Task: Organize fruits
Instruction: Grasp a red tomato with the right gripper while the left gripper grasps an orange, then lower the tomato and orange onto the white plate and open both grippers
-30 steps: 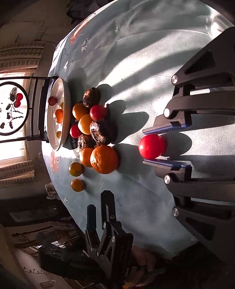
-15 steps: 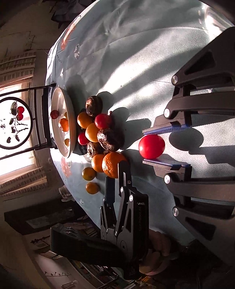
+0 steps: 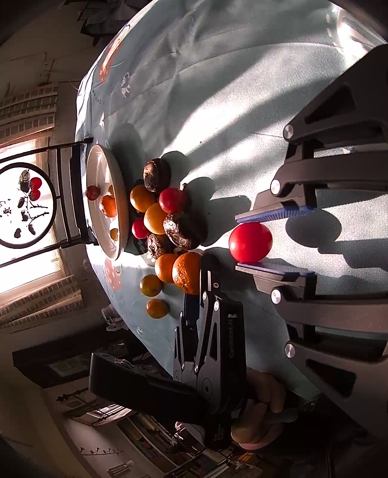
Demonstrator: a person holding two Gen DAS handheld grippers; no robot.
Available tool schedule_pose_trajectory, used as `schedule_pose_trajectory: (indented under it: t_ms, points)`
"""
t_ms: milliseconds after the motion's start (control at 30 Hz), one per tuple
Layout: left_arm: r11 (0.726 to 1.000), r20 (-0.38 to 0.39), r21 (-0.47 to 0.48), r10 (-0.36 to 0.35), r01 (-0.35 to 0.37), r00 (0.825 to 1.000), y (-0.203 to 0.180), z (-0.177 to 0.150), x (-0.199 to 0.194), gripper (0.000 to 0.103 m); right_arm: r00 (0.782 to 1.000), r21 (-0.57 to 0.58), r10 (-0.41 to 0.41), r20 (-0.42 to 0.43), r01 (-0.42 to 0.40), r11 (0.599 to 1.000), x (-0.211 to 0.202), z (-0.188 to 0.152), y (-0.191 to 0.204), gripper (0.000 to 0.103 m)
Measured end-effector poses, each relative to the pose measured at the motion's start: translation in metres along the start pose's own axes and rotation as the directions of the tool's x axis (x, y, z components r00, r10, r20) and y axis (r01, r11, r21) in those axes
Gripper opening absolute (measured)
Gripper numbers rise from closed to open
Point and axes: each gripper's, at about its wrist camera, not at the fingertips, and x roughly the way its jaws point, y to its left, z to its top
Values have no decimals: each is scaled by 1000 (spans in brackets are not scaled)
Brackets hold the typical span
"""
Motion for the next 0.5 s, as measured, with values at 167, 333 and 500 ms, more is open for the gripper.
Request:
schedule_pose_trajectory:
  t_ms: [167,333,500]
  points:
    - [999,13,-24,-27,27,1000,5,-7,-9,46,1000,-2,-1,-6,1,1000,1,0,1,27]
    - [998,48,-32,-46,48,998,11,-11,-27,46,1000,-26,-5,-11,5,1000,1,4,6,27]
    - [998,103,-31,-55,58,993,22,3,-49,46,999,-54,24,27,-23,998,-7,33,11,27]
